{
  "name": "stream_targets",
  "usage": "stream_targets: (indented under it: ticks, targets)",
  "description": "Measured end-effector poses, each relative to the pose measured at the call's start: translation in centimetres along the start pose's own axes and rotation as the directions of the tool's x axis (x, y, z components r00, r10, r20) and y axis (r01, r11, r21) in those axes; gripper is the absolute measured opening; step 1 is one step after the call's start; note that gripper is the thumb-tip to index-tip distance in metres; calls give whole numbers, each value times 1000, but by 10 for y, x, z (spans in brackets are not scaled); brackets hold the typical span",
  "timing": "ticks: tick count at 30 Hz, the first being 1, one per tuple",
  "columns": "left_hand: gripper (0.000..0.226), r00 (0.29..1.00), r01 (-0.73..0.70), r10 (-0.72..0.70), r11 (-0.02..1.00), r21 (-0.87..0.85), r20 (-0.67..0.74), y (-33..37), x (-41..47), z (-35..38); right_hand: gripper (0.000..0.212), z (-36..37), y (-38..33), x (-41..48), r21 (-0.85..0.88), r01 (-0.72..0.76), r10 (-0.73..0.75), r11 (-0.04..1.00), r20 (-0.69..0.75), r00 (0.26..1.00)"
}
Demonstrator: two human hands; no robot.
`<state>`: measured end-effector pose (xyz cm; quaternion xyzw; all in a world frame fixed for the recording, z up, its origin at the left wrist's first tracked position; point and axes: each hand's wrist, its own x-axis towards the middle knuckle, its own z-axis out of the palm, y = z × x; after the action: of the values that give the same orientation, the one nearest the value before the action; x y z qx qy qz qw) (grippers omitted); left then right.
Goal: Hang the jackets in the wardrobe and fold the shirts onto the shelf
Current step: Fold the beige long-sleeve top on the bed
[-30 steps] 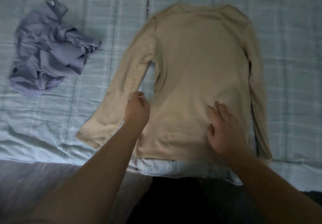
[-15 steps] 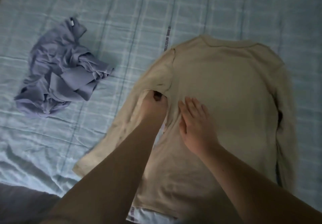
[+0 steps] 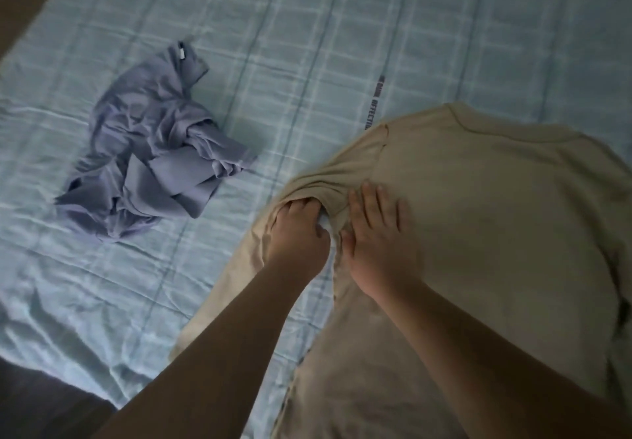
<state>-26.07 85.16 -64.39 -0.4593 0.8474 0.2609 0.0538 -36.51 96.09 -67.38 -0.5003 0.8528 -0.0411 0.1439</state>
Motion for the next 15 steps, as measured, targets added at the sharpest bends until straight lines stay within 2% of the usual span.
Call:
stream_targets:
  ticks: [2, 5, 7, 9, 11, 13, 15]
  targets:
    - [44, 999, -30, 24, 991, -129, -47, -1, -7, -11, 61, 0, -1, 0, 5, -20, 20, 1000, -6, 1000]
    - [41, 995, 30, -57, 947, -321, -77, 1, -20, -32, 60, -12, -5, 3, 46, -57, 58, 997, -22, 998]
    - [36, 993, -35, -13, 923, -382, -120, 5, -19, -47, 59, -25, -9, 6, 48, -71, 74, 996, -67, 995]
    - [33, 984, -122, 69, 933, -337, -164, 7, -3, -59, 59, -31, -11, 13, 39, -93, 96, 995, -88, 991]
    - [33, 973, -176, 138, 961, -212, -183, 3, 27, -64, 60, -31, -12, 25, 36, -134, 137, 990, -104, 985]
    - [29, 985, -160, 147, 974, -159, -86, -7, 60, -59, 62, -23, -15, 38, 47, -178, 182, 983, -111, 977]
    - [21, 984, -93, 122, 973, -210, 130, -13, 86, -52, 63, -13, -18, 48, 65, -215, 222, 974, -122, 967]
